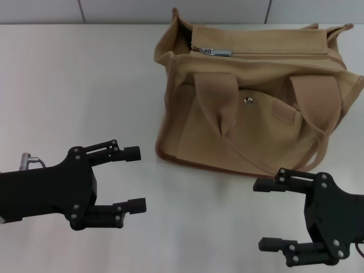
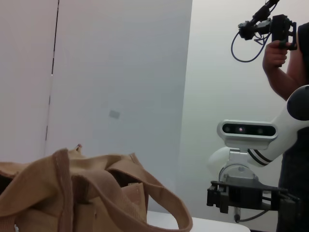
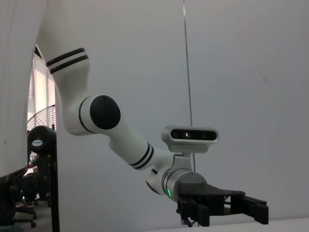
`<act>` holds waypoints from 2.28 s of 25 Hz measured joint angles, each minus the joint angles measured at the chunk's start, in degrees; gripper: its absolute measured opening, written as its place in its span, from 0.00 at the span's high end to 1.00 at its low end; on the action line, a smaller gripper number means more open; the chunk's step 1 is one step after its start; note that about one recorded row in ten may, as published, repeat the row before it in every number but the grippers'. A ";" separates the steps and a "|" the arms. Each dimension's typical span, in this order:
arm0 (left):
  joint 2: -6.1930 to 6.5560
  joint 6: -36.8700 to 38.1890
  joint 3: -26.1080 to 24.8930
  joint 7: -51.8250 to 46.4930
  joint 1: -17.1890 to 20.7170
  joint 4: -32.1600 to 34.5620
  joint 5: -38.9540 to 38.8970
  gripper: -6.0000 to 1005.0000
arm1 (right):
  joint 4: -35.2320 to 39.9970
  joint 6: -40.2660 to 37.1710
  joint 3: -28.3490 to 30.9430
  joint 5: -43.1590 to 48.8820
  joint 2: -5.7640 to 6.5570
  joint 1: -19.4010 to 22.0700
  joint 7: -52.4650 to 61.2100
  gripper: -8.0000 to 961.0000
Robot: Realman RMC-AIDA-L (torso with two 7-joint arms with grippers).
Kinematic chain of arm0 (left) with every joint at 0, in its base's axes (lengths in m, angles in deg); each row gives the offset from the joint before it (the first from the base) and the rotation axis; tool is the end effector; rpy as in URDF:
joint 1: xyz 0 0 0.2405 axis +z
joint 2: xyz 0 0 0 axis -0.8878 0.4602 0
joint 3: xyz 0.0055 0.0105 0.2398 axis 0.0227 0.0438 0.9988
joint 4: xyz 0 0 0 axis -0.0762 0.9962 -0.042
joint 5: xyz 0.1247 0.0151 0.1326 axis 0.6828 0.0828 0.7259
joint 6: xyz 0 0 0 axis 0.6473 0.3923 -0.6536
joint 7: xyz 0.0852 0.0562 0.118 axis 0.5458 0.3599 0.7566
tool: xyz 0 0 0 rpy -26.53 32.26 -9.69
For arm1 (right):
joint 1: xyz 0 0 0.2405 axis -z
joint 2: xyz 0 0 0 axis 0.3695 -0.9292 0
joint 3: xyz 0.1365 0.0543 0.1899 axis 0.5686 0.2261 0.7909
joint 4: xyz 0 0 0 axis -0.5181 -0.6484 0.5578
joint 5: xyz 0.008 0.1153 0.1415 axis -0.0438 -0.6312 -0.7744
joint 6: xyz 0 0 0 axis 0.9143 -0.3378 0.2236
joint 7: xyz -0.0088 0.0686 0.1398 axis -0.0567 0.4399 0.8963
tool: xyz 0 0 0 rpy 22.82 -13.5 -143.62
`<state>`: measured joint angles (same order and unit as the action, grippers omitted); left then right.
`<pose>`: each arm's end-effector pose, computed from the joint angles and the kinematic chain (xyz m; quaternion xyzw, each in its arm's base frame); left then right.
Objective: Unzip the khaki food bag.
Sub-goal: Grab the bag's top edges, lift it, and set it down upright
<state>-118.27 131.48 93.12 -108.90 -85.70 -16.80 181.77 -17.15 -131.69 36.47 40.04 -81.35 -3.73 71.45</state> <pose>-0.2380 0.2181 0.0122 -0.9231 -0.0729 -0.3742 0.0506 0.2189 0.2012 -0.0112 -0.9121 0.0185 0.4093 0.0113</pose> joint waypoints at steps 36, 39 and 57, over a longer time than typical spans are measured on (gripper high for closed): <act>-3.38 -27.70 -1.20 0.41 -7.64 -11.80 -13.05 0.18 | -3.16 5.99 16.60 -0.41 -0.01 1.98 1.33 0.20; -3.39 -27.73 -1.13 0.63 -7.65 -12.15 -12.94 0.29 | -3.43 6.72 16.60 -0.42 -0.01 1.69 1.28 0.20; -3.64 -27.49 -1.80 5.06 -6.61 -14.42 -18.13 0.88 | -4.37 8.25 16.63 -2.07 -0.10 1.87 0.80 0.20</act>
<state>-121.92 103.98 91.32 -103.84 -92.31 -31.23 163.64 -21.52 -123.45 53.10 37.97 -81.45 -1.87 72.26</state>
